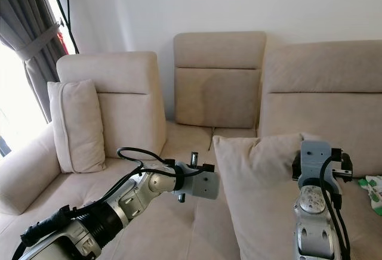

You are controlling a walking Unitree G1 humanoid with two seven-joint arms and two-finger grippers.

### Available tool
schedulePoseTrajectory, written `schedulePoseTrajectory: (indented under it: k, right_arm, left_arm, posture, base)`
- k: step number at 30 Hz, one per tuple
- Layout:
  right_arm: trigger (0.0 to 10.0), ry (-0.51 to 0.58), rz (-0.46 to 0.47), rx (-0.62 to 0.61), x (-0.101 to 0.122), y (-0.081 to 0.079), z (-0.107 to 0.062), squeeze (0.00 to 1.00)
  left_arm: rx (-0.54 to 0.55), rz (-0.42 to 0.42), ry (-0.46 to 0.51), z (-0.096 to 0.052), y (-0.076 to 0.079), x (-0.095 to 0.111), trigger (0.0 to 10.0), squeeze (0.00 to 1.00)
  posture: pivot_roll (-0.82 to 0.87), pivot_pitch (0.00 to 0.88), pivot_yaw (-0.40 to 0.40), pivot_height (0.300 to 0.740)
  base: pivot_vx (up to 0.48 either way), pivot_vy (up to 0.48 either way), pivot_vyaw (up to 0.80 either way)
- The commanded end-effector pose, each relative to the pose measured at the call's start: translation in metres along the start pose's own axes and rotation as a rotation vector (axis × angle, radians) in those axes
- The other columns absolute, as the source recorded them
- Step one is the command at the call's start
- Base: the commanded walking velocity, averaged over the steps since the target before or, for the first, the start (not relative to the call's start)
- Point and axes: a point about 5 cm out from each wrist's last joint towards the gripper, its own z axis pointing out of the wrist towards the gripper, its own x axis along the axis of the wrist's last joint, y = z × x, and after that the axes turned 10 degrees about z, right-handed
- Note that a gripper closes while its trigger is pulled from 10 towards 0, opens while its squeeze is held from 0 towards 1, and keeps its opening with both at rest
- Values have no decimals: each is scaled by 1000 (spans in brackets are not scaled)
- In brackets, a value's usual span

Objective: Move the pillow to the sofa from floor

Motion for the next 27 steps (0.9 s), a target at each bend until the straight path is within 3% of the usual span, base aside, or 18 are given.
schedulePoseTrajectory:
  k: [1, 2, 6, 9, 11, 12, 14, 15, 16, 18, 20, 21, 23, 26, 27]
  right_arm:
    - [10000, -16, -9, 26, -4, -6, -3, 580]
    - [10000, -13, -8, 34, -4, -8, -4, 0]
    - [10000, 10, 10, 65, -2, -13, -7, 0]
    - [10000, 30, 48, 160, 0, -26, -12, 0]
    - [10000, 34, 91, 270, 0, -42, -21, 0]
    - [10000, 34, 91, 270, 0, -42, -21, 0]
    - [10000, 37, 124, 335, -1, -52, -29, 0]
    - [10000, 37, 124, 335, -1, -52, -29, 0]
    - [10000, 39, 136, 366, -3, -56, -35, 0]
    - [10000, 39, 136, 366, -3, -56, -35, 0]
    - [10000, 38, 154, 416, -8, -65, -46, 0]
    - [10000, 38, 154, 416, -8, -65, -46, 0]
    - [10000, 40, 161, 448, -11, -69, -53, 0]
    - [10000, 42, 161, 454, -12, -70, -55, 0]
    - [10000, 47, 185, 462, -12, -70, -57, 0]
  left_arm:
    - [7, -11, -11, -2, 1, -3, 10000, 0]
    - [8, -11, -10, -2, 0, -2, 10000, 0]
    - [9, -14, -7, -2, 1, -2, 10000, 0]
    - [8, -50, 1, -2, 3, -1, 10000, 0]
    - [33, -147, 10, 1, 6, -1, 10000, 0]
    - [33, -147, 10, 1, 6, -1, 10000, 0]
    - [82, -263, 5, 4, 7, -2, 10000, 0]
    - [82, -263, 5, 4, 7, -2, 10000, 0]
    - [119, -349, -1, 5, 7, -4, 10000, 0]
    - [119, -349, -1, 5, 7, -4, 10000, 0]
    - [221, -553, -14, 5, 9, -12, 10000, 0]
    - [221, -553, -14, 5, 9, -12, 10000, 0]
    - [311, -721, -13, 4, 12, -19, 10000, 0]
    - [328, -753, -13, 4, 12, -21, 10000, 0]
    - [361, -821, 12, 2, 15, -21, 10000, 0]
  posture:
    - [-156, 0, 90, 740]
    - [-156, 0, 89, 740]
    - [-157, 0, 90, 740]
    - [-158, 0, 93, 740]
    - [-157, 0, 94, 740]
    - [-157, 0, 94, 740]
    - [-158, 0, 95, 740]
    - [-158, 0, 95, 740]
    - [-158, 0, 96, 740]
    - [-158, 0, 96, 740]
    - [-156, 0, 95, 740]
    - [-156, 0, 95, 740]
    - [-157, 0, 95, 740]
    - [-157, 0, 95, 740]
    - [-157, 0, 94, 740]
  base:
    - [0, 0, 0]
    - [0, 0, 0]
    - [0, 0, 0]
    - [0, 0, 0]
    - [0, 0, 0]
    - [0, 0, 0]
    - [0, 0, 0]
    - [0, 0, 0]
    - [0, 0, 0]
    - [0, 0, 0]
    - [0, 0, 0]
    - [0, 0, 0]
    - [0, 0, 0]
    - [0, 0, 0]
    - [0, 0, 0]
